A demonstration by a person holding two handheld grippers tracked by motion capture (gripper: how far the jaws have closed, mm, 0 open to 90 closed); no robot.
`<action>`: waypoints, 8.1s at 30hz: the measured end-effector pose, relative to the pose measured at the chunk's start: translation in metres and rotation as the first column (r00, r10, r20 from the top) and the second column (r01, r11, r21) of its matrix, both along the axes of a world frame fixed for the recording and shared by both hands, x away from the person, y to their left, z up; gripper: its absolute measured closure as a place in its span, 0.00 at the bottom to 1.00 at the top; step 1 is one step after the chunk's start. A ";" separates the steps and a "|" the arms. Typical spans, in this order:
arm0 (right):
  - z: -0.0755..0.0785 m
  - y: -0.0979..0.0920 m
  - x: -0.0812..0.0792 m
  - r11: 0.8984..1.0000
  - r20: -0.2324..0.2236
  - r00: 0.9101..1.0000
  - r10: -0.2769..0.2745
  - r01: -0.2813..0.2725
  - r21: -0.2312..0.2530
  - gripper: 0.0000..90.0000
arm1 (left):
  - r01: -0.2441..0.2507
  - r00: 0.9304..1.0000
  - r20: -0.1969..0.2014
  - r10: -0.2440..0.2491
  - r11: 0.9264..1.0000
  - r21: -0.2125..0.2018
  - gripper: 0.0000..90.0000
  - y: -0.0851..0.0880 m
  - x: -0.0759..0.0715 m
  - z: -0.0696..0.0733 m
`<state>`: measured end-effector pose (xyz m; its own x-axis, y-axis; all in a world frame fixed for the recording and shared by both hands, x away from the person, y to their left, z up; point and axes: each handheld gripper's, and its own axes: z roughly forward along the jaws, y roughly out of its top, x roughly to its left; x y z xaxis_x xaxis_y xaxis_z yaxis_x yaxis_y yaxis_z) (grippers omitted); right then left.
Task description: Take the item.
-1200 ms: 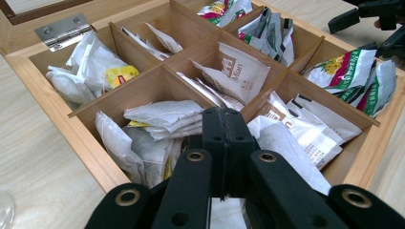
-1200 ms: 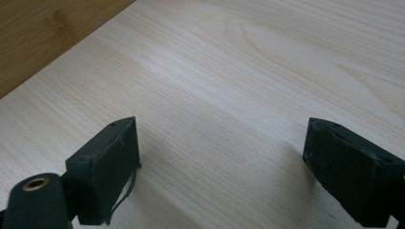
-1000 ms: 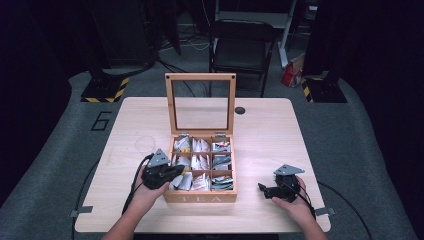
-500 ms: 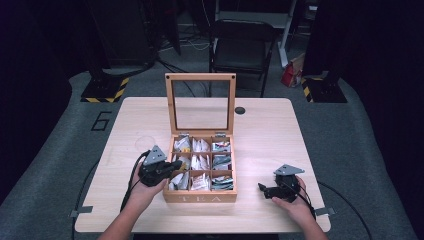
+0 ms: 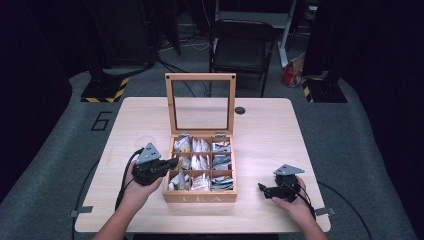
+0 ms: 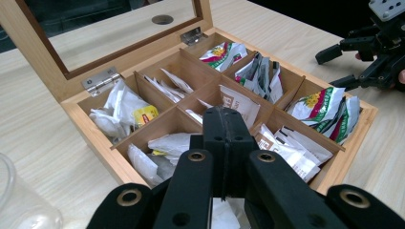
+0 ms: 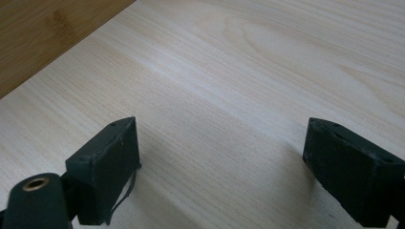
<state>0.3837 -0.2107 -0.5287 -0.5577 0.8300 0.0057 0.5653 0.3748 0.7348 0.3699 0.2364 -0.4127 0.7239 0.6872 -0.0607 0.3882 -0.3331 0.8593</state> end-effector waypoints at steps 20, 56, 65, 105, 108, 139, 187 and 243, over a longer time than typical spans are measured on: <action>0.000 0.000 0.000 1.000 0.000 1.000 0.000 0.000 0.000 0.13 | 0.006 0.999 0.049 -0.006 1.000 -0.010 1.00 0.006 -0.008 0.029; 0.000 0.000 0.000 1.000 0.000 1.000 0.000 0.000 0.000 0.13 | -0.086 0.993 0.080 0.089 0.995 -0.042 1.00 0.039 0.002 0.056; 0.000 0.000 0.000 1.000 0.000 1.000 0.000 0.000 0.000 0.13 | -0.125 0.988 0.082 0.129 0.991 -0.048 1.00 0.054 0.009 0.061; 0.000 0.000 0.000 1.000 0.000 1.000 0.000 0.000 0.000 0.13 | -0.271 0.959 0.073 0.274 0.962 -0.044 1.00 0.088 0.047 0.069; 0.000 0.000 0.000 1.000 0.001 1.000 0.000 0.000 0.000 0.13 | -0.277 0.957 0.073 0.280 0.960 -0.045 1.00 0.089 0.050 0.069; 0.000 0.000 0.000 1.000 0.000 1.000 0.000 0.000 0.000 0.13 | -0.356 0.934 0.030 0.357 0.934 -0.035 1.00 0.101 0.073 0.036; 0.000 0.000 0.000 1.000 0.000 1.000 0.000 0.000 0.000 0.13 | -0.378 0.925 -0.020 0.379 0.925 0.036 0.97 0.093 0.075 -0.013; 0.000 0.000 0.000 1.000 -0.010 1.000 0.009 -0.008 0.013 0.13 | -0.332 0.943 -0.010 0.332 0.943 -0.035 0.51 0.099 0.027 0.019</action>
